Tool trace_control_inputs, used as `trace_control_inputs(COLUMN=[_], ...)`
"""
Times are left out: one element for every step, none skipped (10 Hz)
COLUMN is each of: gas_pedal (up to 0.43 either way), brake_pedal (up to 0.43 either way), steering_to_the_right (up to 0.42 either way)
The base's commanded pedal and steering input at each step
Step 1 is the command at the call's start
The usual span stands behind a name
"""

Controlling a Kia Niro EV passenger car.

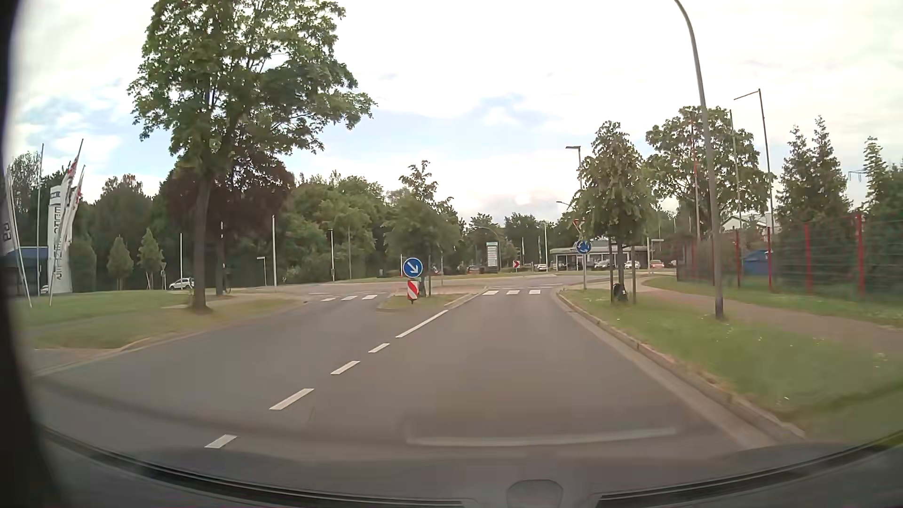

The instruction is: Follow the waypoints while adhering to traffic rules and regulations

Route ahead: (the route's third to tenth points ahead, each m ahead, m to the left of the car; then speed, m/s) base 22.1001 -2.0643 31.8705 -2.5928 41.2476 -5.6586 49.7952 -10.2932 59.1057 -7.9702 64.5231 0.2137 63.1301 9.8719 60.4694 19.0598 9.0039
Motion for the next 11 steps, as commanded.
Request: trace_control_inputs(gas_pedal=[0.000,0.000,0.000,0.000,0.000,0.000,0.000,0.000,0.000,0.000,0.000], brake_pedal=[0.256,0.250,0.244,0.244,0.244,0.256,0.274,0.280,0.287,0.287,0.274], steering_to_the_right=[0.012,0.012,0.012,0.012,0.012,0.012,0.012,0.012,0.012,0.012,0.012])
